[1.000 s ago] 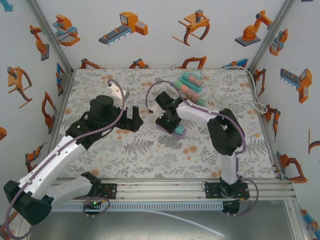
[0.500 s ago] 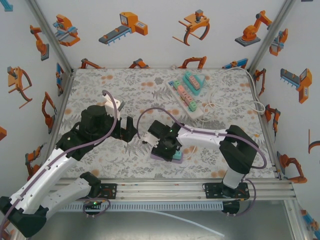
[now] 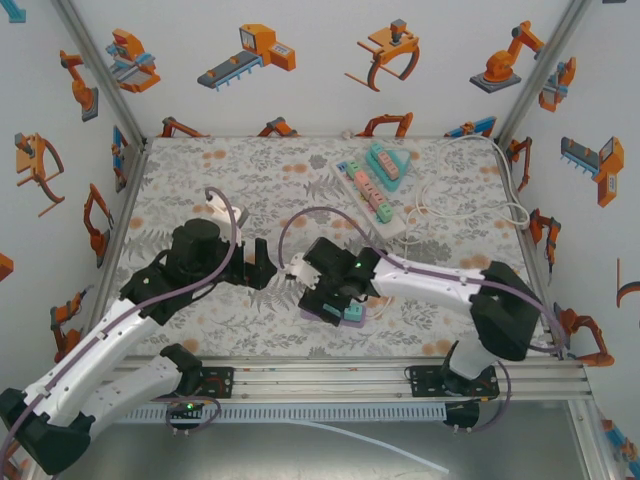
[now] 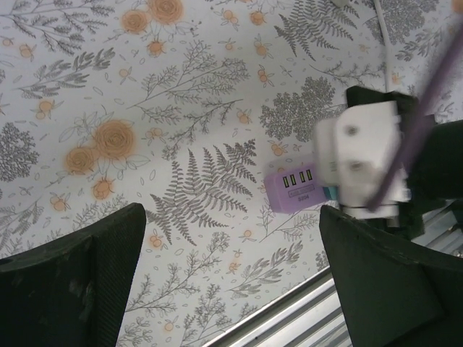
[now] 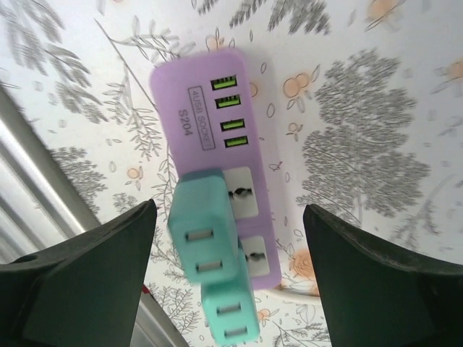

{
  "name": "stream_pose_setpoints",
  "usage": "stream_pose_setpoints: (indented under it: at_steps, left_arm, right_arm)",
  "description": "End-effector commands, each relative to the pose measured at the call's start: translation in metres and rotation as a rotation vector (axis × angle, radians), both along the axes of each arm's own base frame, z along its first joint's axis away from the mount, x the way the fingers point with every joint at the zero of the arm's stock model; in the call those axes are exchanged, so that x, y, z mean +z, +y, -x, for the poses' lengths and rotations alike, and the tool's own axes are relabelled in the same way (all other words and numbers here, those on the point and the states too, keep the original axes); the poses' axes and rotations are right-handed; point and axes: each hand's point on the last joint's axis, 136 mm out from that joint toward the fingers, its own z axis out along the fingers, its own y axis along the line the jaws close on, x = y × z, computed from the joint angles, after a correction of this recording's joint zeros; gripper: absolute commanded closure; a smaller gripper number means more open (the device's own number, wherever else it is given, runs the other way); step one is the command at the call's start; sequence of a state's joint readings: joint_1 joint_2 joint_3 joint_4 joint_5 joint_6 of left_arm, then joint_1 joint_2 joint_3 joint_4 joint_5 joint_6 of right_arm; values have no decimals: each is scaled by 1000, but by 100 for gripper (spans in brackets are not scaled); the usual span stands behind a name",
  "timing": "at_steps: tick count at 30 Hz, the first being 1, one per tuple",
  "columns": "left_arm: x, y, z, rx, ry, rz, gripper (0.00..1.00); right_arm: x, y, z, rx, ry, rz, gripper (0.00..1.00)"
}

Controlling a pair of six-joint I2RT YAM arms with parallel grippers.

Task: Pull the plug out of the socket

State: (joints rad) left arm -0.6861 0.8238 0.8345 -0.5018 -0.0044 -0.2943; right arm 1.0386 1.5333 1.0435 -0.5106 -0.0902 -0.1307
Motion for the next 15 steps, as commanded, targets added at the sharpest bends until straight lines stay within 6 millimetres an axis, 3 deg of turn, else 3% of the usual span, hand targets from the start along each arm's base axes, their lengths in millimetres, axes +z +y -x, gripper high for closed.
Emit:
stream_pose_setpoints:
  at_steps: [1, 3, 7, 11, 15]
  left_arm:
    - [-15, 2, 4, 51, 72, 40, 3]
    - [-23, 0, 4, 65, 101, 60, 3]
    - [-37, -7, -1, 107, 174, 102, 3]
    - [-54, -26, -3, 85, 264, 146, 3]
    - [-71, -46, -9, 68, 336, 171, 3]
  right_arm:
    - [49, -4, 6, 8, -70, -143, 26]
    - [69, -16, 13, 16, -113, -218, 26]
    - [82, -48, 29, 100, -243, -281, 26]
    - [67, -72, 56, 284, -328, -288, 28]
    - [45, -78, 63, 306, -281, -250, 29]
